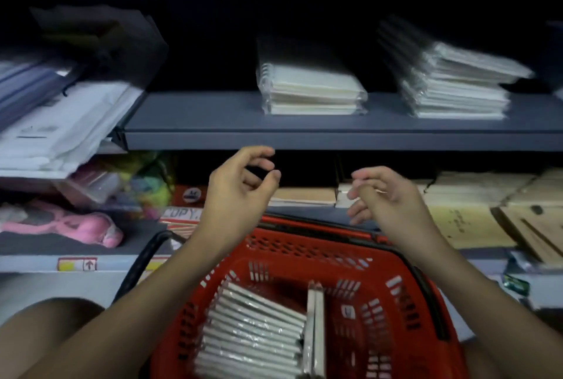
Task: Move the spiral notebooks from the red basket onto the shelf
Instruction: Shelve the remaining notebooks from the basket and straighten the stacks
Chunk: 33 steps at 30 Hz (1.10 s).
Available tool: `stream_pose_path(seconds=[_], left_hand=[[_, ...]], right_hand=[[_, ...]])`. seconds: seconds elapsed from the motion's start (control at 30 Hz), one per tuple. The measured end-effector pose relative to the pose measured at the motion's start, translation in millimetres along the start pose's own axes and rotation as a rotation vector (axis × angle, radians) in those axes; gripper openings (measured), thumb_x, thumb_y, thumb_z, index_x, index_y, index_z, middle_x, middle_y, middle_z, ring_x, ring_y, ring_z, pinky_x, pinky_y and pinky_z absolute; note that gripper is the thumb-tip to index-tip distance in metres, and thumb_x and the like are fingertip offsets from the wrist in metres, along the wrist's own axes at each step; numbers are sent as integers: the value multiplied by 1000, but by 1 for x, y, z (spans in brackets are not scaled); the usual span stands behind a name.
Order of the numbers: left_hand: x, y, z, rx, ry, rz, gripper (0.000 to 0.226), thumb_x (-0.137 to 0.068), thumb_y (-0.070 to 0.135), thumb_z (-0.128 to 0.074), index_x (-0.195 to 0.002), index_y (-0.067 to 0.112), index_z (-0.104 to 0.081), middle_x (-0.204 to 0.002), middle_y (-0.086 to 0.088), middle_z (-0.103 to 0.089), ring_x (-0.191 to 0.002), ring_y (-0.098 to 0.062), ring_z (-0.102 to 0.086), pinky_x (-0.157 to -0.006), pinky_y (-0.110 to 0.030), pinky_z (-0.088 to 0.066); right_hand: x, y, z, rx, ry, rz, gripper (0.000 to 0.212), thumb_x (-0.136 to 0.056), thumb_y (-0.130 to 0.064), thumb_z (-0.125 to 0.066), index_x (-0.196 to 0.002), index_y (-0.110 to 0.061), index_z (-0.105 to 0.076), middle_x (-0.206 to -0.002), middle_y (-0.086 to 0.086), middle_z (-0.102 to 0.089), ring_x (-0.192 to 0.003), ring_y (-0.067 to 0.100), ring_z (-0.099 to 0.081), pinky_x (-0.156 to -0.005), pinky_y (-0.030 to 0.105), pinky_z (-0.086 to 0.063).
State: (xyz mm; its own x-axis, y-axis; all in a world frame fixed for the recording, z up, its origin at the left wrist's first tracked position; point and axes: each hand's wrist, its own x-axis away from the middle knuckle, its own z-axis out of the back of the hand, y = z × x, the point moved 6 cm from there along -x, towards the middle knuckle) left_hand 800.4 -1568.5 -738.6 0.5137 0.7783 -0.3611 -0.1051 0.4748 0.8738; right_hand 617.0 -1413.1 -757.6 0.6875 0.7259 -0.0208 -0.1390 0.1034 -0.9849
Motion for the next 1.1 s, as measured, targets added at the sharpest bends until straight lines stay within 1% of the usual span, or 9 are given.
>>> stream_pose_path(seconds=[0.1, 0.2, 0.3, 0.4, 0.47, 0.8, 0.9, 1.0, 1.1], left_hand=[[30, -24, -27, -56, -143, 65, 22, -87, 12, -71, -104, 24, -66, -78, 6, -66, -48, 0, -53, -59, -20, -48], [67, -62, -57, -162, -358, 214, 23, -85, 11, -72, -104, 24, -65, -78, 7, -64, -49, 2, -50, -64, -19, -45], [110, -81, -82, -385, -717, 282, 35, -89, 24, -70, -123, 21, -62, -105, 2, -69, -71, -2, -56, -74, -19, -42], [143, -71, -100, -498, -1121, 123, 46, -91, 30, -67, -134, 20, -55, -128, 0, -64, -105, -11, -60, -83, -17, -42], [148, -68, -101, -537, -1250, 73, 47, -91, 30, -66, -136, 23, -54, -133, 2, -62, -118, -15, -59, -95, -23, -45], [134, -92, -95, -793, -1337, 119, 56, -97, 37, -56, -148, 20, -40, -145, -5, -53, -131, -26, -51, -106, -33, -43], [139, -92, -97, -778, -1377, 138, 56, -98, 37, -55, -149, 20, -38, -145, -4, -52, -130, -25, -51, -107, -34, -43], [142, -92, -98, -767, -1386, 151, 55, -100, 35, -54, -150, 21, -37, -146, -2, -51, -131, -23, -50, -107, -33, -42], [142, -93, -100, -774, -1391, 141, 54, -100, 35, -54, -150, 20, -37, -146, -3, -51, -131, -24, -50, -107, -32, -41]], right_hand=[[25, 50, -16, 263, -226, -124, 6, -98, -11, -56, -96, -13, -62, -78, 13, -65, -61, 26, -66, -55, 34, -55], [45, 109, -29, 626, -415, -192, 15, -95, -29, -63, -105, -19, -67, -88, -5, -70, -88, 20, -69, -72, 23, -52], [71, 170, -43, 787, -536, -261, 29, -93, -36, -61, -116, -19, -68, -112, 0, -73, -107, 21, -67, -89, 29, -51], [103, 206, -53, 816, -600, -311, 32, -95, -31, -57, -125, -24, -63, -117, 3, -72, -109, 22, -67, -89, 29, -51], [104, 209, -56, 818, -570, -282, 35, -95, -29, -55, -130, -26, -59, -117, 3, -72, -109, 22, -68, -88, 28, -51], [74, 235, -56, 826, -502, -386, 18, -93, -29, -59, -90, -24, -43, -82, 1, -65, -75, 23, -69, -64, 29, -50], [70, 236, -56, 752, -496, -516, 24, -93, -19, -57, -105, -20, -37, -83, 6, -62, -55, 21, -68, -46, 28, -52], [68, 234, -56, 654, -496, -586, 46, -91, -2, -56, -115, -31, -29, -96, 9, -60, -62, 24, -72, -47, 28, -56], [66, 232, -57, 679, -537, -599, 44, -90, 4, -51, -116, -31, -43, -101, 8, -59, -65, 25, -74, -51, 34, -61]])
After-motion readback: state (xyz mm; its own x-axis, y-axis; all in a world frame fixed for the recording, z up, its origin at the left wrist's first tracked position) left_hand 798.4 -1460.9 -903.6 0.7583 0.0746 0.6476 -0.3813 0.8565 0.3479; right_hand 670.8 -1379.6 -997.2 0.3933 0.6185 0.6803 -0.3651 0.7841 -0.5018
